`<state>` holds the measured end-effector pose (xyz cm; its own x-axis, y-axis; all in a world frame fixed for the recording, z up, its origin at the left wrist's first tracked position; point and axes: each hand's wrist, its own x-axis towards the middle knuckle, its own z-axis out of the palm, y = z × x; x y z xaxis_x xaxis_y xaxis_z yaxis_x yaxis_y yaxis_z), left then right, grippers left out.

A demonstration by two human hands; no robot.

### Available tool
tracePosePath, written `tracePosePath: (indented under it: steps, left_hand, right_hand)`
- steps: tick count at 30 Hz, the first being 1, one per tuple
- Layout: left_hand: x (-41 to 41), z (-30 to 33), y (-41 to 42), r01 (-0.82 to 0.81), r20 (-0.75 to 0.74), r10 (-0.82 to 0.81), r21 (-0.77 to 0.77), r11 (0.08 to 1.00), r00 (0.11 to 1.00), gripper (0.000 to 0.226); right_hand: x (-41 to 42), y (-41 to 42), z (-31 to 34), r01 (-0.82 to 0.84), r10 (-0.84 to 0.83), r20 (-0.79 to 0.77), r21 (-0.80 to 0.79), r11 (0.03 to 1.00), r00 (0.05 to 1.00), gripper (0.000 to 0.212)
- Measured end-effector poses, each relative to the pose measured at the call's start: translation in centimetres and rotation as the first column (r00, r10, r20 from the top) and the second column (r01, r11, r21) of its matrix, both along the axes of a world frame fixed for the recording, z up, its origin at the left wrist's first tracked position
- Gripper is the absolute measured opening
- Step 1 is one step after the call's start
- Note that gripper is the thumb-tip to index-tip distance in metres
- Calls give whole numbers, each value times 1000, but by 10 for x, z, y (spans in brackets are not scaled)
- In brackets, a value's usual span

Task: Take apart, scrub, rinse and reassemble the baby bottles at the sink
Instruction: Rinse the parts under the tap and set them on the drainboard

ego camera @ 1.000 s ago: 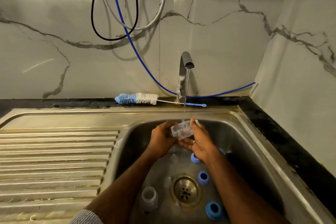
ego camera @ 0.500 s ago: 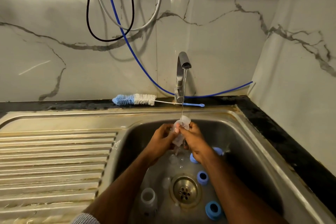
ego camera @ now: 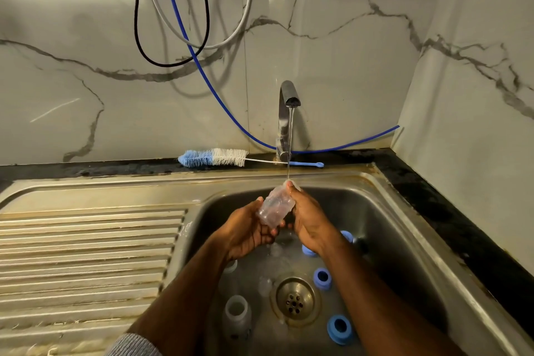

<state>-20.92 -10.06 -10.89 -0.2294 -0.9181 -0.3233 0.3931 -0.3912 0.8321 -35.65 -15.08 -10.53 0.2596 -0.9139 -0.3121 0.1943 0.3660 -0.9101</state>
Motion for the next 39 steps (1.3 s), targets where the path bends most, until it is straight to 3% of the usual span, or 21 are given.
tracePosePath:
  steps: [2,4,7,11,15,18,24,28,30,33,35,37,39]
  left_hand:
    - [-3,-4,-1,-49,123,60,-91,995,991,46]
    - [-8,-11,-4,-83,276,160,-271,959,948,35]
    - [-14,-19,-7,-121,473,389,-503,856,791,32]
    - [-23,-19,-8,-222,430,494,-541,811,756,54]
    - [-30,-17,-10,-169,480,599,-673,720,641,35]
    - [-32,-15,-14,-166,513,667,-712,682,540,37]
    - [-30,-20,-21,-74,600,634,-695,715,489,48]
    - [-29,-18,-18,12,674,629,-686,728,388,37]
    - [-26,-15,-14,-53,679,617,-655,754,398,27]
    - [-12,-17,-15,-106,760,554,-554,826,339,59]
    - [0,-22,-17,-125,824,496,-481,868,273,48]
    - [9,-24,-17,-188,832,487,-450,873,267,36]
    - [16,-24,-18,-199,838,481,-441,875,257,37]
  right_hand:
    - [1,-2,1,22,-22,-25,-5,1000,999,86]
    - [0,-4,4,45,-44,-52,14,999,998,66]
    - [-8,-6,2,81,-78,-163,13,997,984,46]
    - [-17,-6,-3,169,-158,-94,126,978,983,43]
    - [-19,-3,-11,161,-151,-60,264,951,987,49]
    - [-17,2,-16,64,-52,-44,342,938,998,50]
    - [-14,8,-14,-23,26,-2,349,937,1000,51]
    - [-14,10,-13,-8,-12,49,375,927,999,62]
    - [-13,7,-11,54,-73,46,315,948,996,51]
    - [-13,-2,-11,139,-138,-31,38,990,990,34]
    - [-13,-3,-16,-3,-45,-271,-173,985,961,44]
    - [-12,-2,-19,-223,0,-567,-324,919,824,45]
    - [-10,-2,-16,-221,-93,-598,-430,875,796,44]
